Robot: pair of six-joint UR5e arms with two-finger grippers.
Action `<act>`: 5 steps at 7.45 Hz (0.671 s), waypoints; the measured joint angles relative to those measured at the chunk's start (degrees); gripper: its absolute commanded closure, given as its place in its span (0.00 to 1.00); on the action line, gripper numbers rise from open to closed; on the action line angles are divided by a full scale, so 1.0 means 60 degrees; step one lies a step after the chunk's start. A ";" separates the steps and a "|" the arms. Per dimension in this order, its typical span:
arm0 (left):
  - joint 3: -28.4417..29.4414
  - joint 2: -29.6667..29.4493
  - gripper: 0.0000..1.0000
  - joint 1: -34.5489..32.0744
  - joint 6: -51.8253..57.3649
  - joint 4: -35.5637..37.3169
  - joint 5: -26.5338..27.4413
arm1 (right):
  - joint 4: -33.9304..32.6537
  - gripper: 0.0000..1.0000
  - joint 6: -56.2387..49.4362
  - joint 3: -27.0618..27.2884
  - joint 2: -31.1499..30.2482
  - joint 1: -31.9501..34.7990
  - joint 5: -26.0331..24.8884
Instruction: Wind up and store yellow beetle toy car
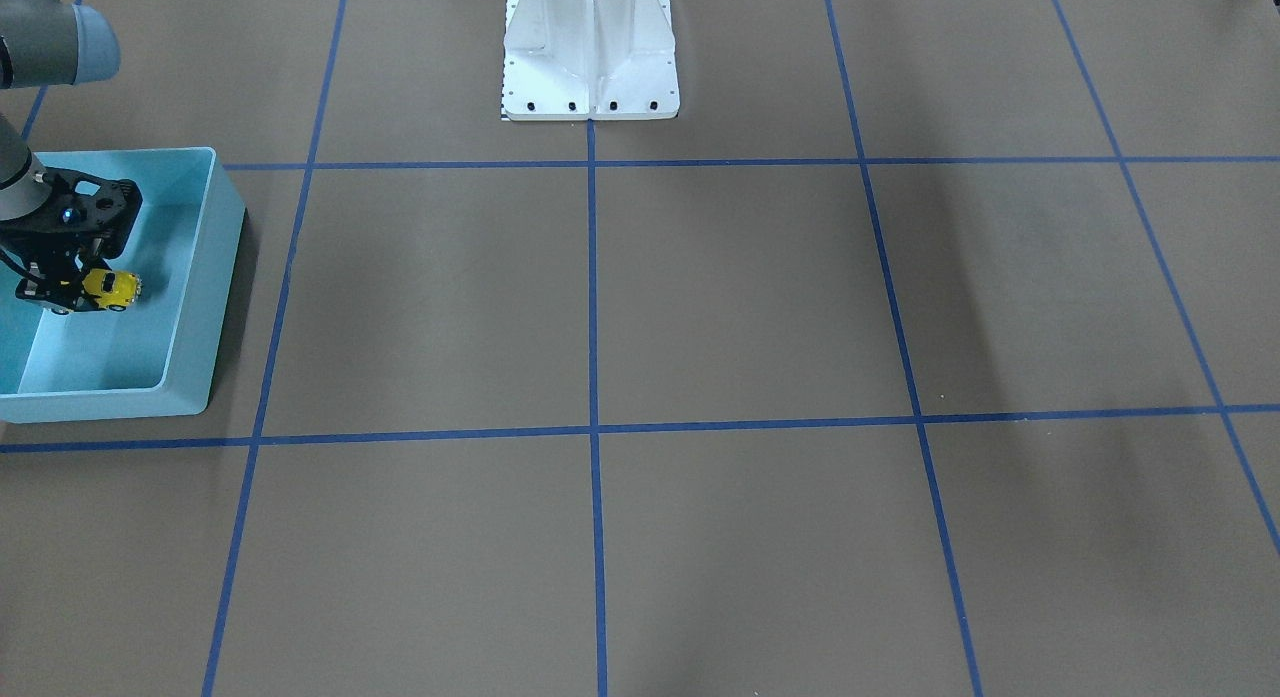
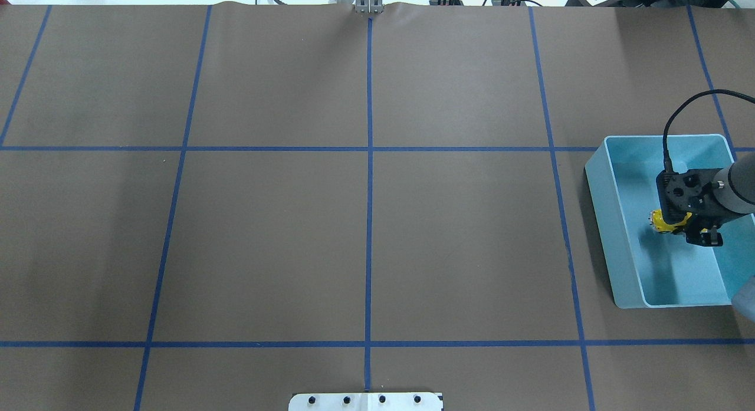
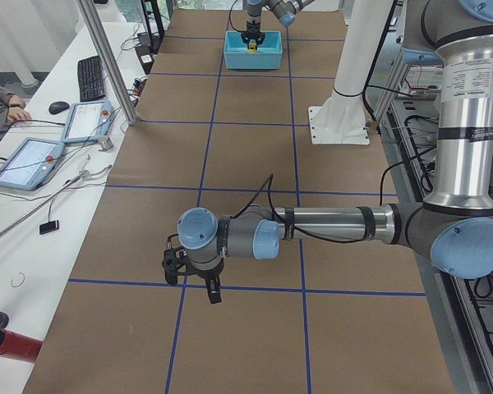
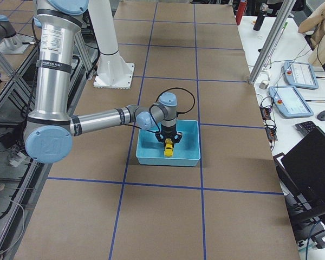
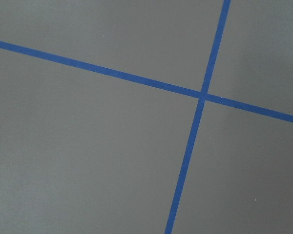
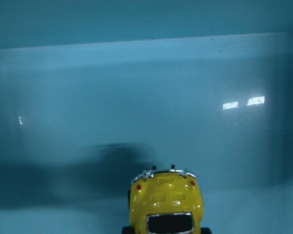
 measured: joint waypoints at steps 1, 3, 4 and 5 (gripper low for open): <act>-0.0002 0.0000 0.00 0.0000 -0.0002 0.0000 0.0006 | -0.0002 0.00 -0.0010 0.0066 0.0028 0.0003 0.0117; -0.0009 0.0000 0.00 0.0000 -0.0002 0.0000 0.0002 | -0.0099 0.00 -0.0077 0.0250 -0.0068 0.0778 0.0929; -0.0004 0.0004 0.00 0.0000 0.0000 0.0000 -0.0001 | -0.0353 0.00 -0.0101 0.0258 -0.0231 0.1738 0.1590; 0.0006 0.0010 0.00 0.0000 0.0002 0.0000 -0.0002 | -0.0995 0.00 -0.0113 0.0236 -0.0349 0.2844 0.2190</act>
